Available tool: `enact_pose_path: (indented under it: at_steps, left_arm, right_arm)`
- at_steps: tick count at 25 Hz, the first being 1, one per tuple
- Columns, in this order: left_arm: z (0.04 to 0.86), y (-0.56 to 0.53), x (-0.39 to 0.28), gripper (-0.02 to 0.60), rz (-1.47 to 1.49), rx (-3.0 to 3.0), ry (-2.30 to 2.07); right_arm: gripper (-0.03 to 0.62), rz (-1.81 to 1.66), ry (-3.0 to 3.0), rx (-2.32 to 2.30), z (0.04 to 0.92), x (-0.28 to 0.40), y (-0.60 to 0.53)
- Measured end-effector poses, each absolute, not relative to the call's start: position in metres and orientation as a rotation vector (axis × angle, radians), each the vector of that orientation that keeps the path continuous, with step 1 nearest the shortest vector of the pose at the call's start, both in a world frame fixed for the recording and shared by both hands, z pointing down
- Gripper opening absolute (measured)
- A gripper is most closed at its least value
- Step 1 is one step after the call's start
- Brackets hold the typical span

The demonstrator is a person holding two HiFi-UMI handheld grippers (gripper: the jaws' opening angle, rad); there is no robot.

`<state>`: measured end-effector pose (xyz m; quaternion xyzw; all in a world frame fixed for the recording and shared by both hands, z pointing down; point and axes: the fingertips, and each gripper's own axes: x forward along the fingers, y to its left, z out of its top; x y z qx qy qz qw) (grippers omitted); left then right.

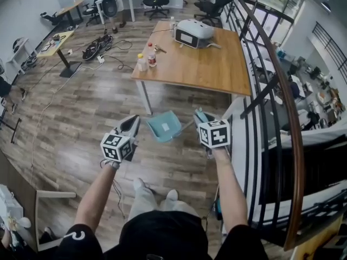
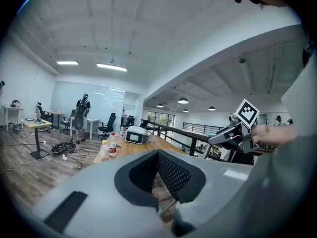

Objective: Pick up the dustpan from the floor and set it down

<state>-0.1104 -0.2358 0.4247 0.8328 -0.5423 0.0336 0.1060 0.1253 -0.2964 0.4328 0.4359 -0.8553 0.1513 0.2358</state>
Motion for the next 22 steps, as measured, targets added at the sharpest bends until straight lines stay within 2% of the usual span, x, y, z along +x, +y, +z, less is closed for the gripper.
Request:
enact_pose_path:
  at_steps: [12, 22]
  left_arm:
    - [0.47, -0.263, -0.09, -0.003, 0.132, 2.454, -1.491]
    - [0.542, -0.293, -0.066, -0.003, 0.213, 2.487, -1.354]
  right_arm:
    - [0.092, 0.506, -2.202, 1.357, 0.506, 0.18, -0.295]
    - [0.093, 0.545, -2.092, 1.427, 0.623, 0.193, -0.312]
